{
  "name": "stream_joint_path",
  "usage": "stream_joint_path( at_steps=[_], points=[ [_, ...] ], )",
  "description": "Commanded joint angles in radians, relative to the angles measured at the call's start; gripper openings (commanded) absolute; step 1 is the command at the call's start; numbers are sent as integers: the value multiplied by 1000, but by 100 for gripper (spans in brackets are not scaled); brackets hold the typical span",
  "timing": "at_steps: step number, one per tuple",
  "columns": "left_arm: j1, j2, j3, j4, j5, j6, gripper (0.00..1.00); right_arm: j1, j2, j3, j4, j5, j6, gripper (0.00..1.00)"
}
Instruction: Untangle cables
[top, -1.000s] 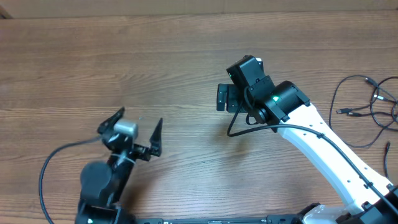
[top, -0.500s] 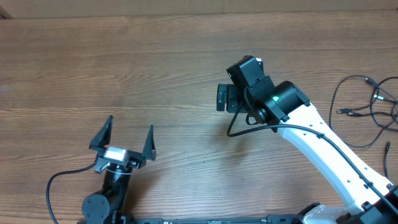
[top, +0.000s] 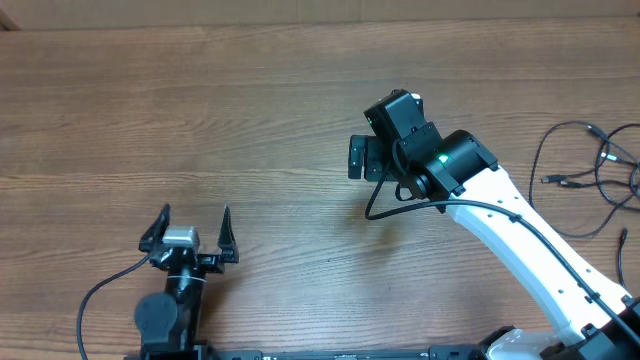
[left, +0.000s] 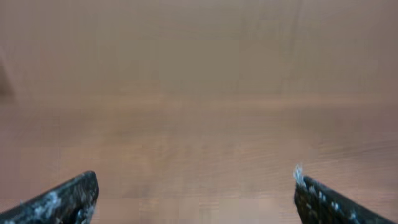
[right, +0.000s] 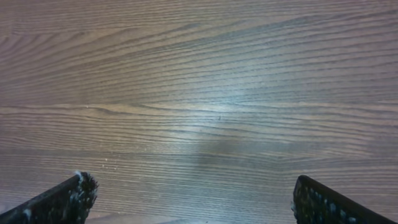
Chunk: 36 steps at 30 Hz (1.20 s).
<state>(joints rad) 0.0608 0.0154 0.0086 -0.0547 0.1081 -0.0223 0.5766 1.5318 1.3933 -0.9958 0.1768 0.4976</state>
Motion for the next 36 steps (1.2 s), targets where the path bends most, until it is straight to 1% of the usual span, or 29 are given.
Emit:
stream_joint_path(
  at_steps=[1,36],
  points=[
    [26,-13,-4,-20,-38,8,100,2,0,11,3,13,7,100],
    [25,-12,-4,-20,-56,8,100,2,0,11,3,13,7,100]
  ],
)
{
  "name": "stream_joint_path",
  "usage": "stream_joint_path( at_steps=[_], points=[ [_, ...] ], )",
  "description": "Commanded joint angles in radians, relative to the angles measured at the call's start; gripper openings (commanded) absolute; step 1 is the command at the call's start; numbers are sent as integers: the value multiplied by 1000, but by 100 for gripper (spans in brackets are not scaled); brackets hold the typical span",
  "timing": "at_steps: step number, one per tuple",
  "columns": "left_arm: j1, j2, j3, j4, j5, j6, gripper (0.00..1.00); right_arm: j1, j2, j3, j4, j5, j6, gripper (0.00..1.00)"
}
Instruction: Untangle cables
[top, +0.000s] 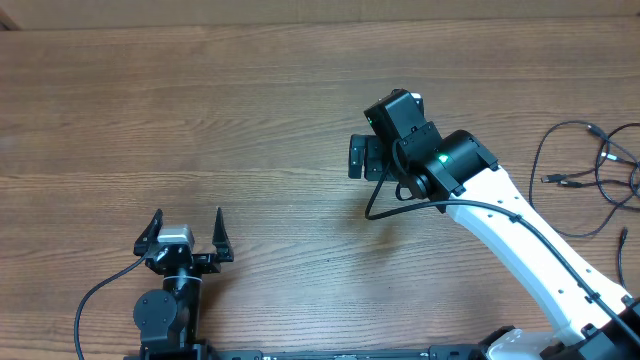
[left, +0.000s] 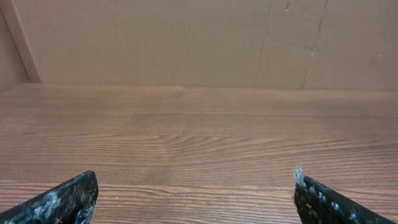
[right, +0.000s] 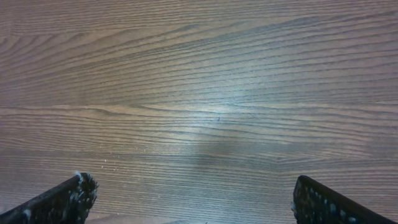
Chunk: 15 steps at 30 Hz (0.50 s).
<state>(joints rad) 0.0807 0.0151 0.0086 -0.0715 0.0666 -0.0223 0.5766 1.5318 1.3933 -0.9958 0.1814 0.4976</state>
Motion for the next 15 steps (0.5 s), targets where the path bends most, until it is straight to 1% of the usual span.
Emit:
stream_joint_path(
  at_steps=[1,15],
  points=[
    [5,-11,-4,-3,-14,8,100,2,0,11,3,9,7,100],
    [5,-11,-4,-3,-14,8,100,0,9,11,7,8,7,100]
  ],
)
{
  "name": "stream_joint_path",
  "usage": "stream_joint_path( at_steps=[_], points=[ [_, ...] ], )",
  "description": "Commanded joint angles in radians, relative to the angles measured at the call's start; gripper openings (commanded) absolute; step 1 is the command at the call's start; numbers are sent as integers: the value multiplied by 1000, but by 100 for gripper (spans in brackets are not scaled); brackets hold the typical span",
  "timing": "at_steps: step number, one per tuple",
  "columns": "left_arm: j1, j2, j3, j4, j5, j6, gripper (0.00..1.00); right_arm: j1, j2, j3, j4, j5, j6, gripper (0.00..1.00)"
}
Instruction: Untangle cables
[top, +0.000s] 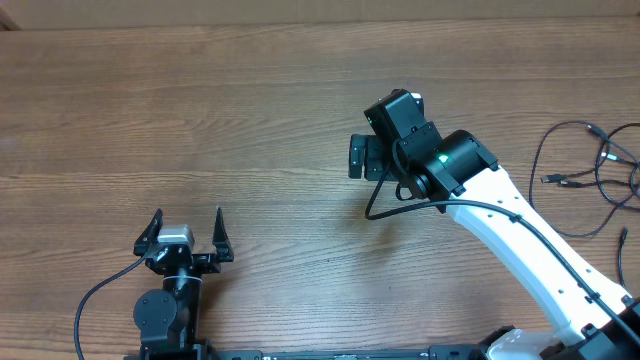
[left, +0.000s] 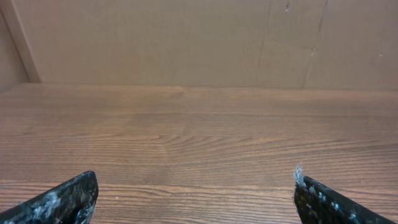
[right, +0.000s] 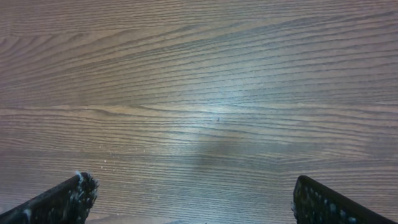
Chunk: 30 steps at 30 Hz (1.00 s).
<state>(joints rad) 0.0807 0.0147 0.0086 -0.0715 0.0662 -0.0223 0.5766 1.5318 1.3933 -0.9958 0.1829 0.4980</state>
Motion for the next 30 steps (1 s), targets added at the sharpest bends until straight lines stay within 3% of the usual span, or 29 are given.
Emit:
stream_joint_path(
  at_steps=[1,9,20,30],
  points=[
    [5,-10,-4,-3,-14,8,100,0,8,11,6,8,7,100],
    [5,-10,-4,-3,-14,8,100,-67,-43,-74,34,78,-27,100],
    [5,-10,-4,-3,-14,8,100,-266,-441,-547,479,52,-27,100],
    [5,-10,-4,-3,-14,8,100,-338,-663,-708,612,52,-27,100]
  ],
)
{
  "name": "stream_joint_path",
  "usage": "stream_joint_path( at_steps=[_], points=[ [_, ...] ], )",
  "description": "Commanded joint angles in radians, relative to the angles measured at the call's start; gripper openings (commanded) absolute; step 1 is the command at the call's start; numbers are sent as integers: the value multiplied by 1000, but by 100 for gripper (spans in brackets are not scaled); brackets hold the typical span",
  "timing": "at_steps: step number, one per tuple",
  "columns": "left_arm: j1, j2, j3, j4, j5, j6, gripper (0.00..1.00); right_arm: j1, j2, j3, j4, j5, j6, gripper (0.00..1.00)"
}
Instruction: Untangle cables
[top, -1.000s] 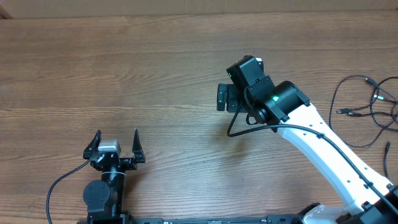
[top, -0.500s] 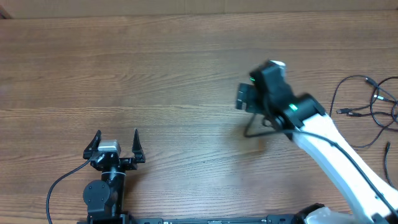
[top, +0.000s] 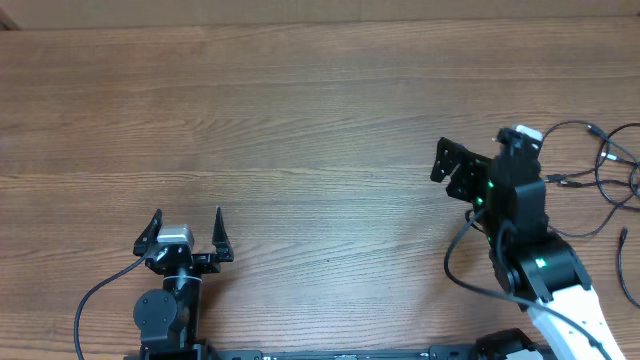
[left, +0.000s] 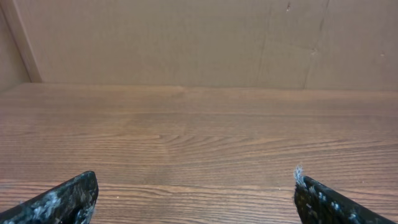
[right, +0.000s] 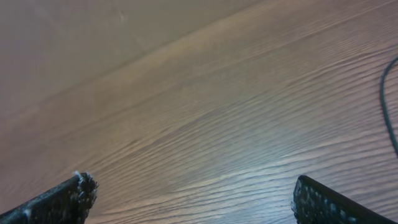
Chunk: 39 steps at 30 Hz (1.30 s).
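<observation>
Thin black cables (top: 600, 180) lie in loose loops at the table's right edge in the overhead view; one strand (right: 387, 106) crosses the right edge of the right wrist view. My right gripper (top: 452, 168) is open, raised and tilted, just left of the cables, nothing between its fingers. Low at the near left, my left gripper (top: 187, 232) stands open and empty, far from the cables.
A brown wooden table (top: 250, 120) fills the view, with a cardboard wall (left: 186, 37) at its far edge. Each arm's own black cable trails beside it: left (top: 95, 295), right (top: 455, 262).
My right arm has drawn back from the table's middle to the near right, its open gripper now close to the cables and tilted up. The left arm has not moved.
The right gripper hung open over the middle of the table through all earlier moments. The left gripper drew back slightly toward the near edge early on, then stayed. Now the right gripper sits near the cables on the right.
</observation>
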<state>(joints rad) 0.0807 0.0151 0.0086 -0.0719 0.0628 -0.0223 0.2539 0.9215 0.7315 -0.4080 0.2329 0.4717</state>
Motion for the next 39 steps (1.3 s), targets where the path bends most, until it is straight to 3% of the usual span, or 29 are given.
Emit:
stream_joint_path(
  at_steps=[1,12,19,26,35,39],
  points=[
    [5,-11,-4,-3,-11,8,100,-20,-79,-78,67,2,-1,100],
    [5,-11,-4,-3,-11,8,100,-74,-314,-529,642,36,0,100],
    [5,-11,-4,-3,-11,8,100,-76,-443,-724,889,40,-1,100],
    [5,-11,-4,-3,-11,8,100,-80,-583,-723,816,36,-1,100],
    [5,-11,-4,-3,-11,8,100,-145,-871,-723,352,36,-1,100],
    [5,-11,-4,-3,-11,8,100,-160,-919,-723,349,31,-1,100]
  ],
)
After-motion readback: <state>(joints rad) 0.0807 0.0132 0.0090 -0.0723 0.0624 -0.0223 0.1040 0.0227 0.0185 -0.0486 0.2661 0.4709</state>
